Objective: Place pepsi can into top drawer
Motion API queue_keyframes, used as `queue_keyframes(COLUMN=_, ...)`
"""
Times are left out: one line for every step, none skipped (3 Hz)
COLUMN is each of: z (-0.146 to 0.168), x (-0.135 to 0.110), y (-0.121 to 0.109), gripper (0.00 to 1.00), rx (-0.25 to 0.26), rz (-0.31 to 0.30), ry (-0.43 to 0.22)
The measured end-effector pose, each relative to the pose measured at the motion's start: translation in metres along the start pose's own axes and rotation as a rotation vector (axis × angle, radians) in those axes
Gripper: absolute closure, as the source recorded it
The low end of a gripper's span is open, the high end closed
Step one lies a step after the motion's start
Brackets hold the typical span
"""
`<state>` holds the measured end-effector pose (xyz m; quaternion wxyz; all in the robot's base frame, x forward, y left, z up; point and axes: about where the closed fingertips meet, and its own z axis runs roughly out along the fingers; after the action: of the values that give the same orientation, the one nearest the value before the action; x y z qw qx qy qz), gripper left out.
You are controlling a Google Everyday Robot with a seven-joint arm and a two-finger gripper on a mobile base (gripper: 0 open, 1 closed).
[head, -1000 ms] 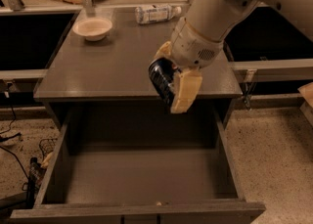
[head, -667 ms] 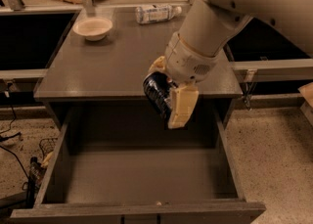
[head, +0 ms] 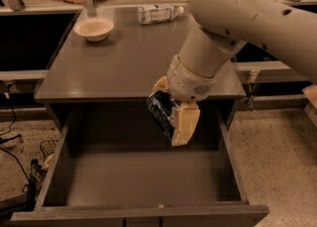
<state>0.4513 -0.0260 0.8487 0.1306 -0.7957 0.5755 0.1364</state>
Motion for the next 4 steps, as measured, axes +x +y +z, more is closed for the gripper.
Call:
queue_keyframes(z=0.026, x=0.005, y=-0.003, gripper=1.0, rx=-0.046, rz=0.006, ry=0.011)
queue_keyframes(z=0.055, x=0.016, y=-0.01, gripper=1.0, rx=-0.08, rz=0.01, ry=-0.009)
queue_keyframes(z=0.06, x=0.018, y=-0.01, gripper=1.0, rx=-0.086, rz=0.012, ry=-0.013)
queue_keyframes(z=0.06, x=0.014, y=-0.006, gripper=1.0, rx=-0.077, rz=0.026, ry=0.01)
